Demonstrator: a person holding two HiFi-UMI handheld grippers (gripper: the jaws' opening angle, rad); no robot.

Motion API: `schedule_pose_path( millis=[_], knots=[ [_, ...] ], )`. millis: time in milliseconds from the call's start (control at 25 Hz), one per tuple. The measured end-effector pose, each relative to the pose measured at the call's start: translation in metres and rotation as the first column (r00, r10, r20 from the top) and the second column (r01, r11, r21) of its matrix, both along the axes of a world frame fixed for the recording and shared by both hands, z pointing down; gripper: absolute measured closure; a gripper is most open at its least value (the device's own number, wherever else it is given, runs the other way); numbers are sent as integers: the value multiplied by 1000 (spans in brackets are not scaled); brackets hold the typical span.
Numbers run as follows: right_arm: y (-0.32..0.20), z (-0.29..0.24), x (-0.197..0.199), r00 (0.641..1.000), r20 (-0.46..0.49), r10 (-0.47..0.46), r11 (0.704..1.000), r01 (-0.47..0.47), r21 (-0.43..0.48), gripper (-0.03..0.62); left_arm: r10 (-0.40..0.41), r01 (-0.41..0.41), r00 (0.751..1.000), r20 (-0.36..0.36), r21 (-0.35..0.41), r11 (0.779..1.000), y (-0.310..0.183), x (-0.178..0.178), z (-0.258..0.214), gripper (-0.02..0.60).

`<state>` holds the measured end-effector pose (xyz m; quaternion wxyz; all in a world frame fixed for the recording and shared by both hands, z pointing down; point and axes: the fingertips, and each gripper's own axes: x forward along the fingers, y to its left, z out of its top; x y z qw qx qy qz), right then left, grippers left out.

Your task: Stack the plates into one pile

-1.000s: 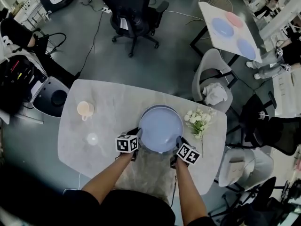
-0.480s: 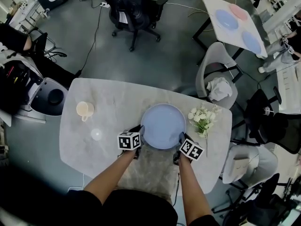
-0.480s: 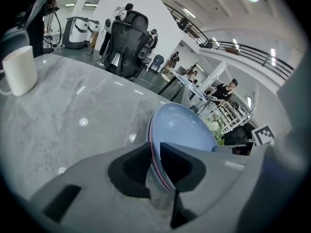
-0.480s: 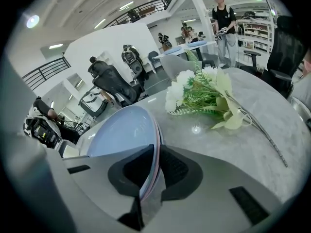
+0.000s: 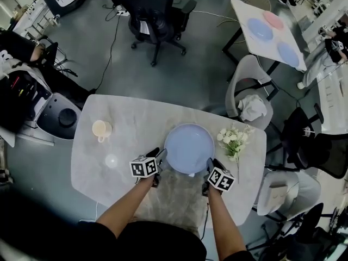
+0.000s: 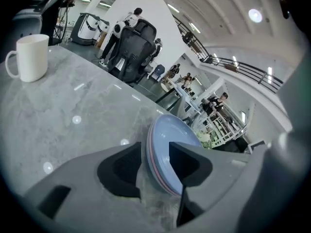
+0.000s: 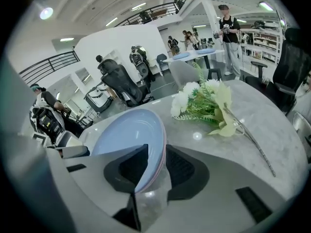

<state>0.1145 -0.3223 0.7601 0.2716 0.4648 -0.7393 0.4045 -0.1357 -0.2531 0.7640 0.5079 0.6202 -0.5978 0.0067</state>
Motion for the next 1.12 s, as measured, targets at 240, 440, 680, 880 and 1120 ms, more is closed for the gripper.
schedule_pose_path(
  millis=[240, 440, 680, 880, 1120],
  knots=[
    [32, -58, 18, 995, 67, -74, 991, 66, 113, 494, 5, -5, 1000, 0, 86, 996, 45, -1, -46, 399],
    [83, -113, 31, 981, 182, -74, 985, 43, 169, 502, -108, 136, 986, -127, 235, 962, 102, 2, -113, 491],
    [130, -172, 31, 964, 224, -146, 948, 72, 309, 563, -162, 151, 987, -5, 388, 909, 158, 15, -187, 562],
    [147, -200, 22, 946, 133, -296, 867, 208, 453, 577, -201, 104, 964, 176, 446, 889, 184, 14, -232, 565],
    [185, -270, 25, 951, 48, -305, 770, 217, 600, 577, -146, -12, 951, 273, 504, 863, 212, 25, -271, 565]
  ],
)
